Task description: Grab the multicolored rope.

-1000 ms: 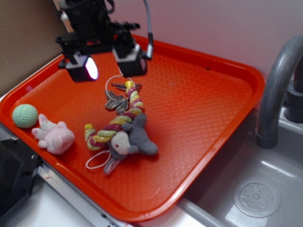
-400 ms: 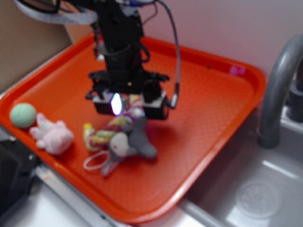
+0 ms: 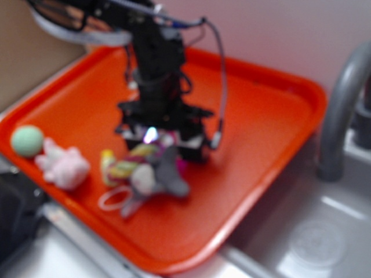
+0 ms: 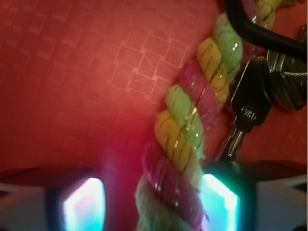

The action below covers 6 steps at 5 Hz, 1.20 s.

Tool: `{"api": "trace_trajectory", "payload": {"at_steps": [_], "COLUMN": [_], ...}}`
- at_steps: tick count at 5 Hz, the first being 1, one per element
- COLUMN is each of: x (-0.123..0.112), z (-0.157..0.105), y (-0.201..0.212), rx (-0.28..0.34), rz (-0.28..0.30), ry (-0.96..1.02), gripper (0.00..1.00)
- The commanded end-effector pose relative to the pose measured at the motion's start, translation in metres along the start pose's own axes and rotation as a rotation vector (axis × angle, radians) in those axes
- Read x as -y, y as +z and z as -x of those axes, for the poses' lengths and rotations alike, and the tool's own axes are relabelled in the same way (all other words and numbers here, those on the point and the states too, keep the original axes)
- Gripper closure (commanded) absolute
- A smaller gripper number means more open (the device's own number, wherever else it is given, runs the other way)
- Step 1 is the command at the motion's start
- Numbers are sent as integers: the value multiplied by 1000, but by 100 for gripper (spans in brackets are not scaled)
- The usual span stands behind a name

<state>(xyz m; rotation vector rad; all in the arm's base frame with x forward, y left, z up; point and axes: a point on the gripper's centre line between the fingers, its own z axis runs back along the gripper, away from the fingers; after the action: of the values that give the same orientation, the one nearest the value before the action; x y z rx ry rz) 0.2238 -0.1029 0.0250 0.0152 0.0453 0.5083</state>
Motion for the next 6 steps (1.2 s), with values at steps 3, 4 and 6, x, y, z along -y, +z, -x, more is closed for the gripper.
{"api": "trace_trajectory", "payload": {"at_steps": [3,4,6], "x": [-20,-45,-82], "z": [-17,-29,-32], "y": [91,142,206], "rx": [58,100,159], "rz": [9,-31,45], "ry": [-104,-68,-2], "gripper": [100,100,100]}}
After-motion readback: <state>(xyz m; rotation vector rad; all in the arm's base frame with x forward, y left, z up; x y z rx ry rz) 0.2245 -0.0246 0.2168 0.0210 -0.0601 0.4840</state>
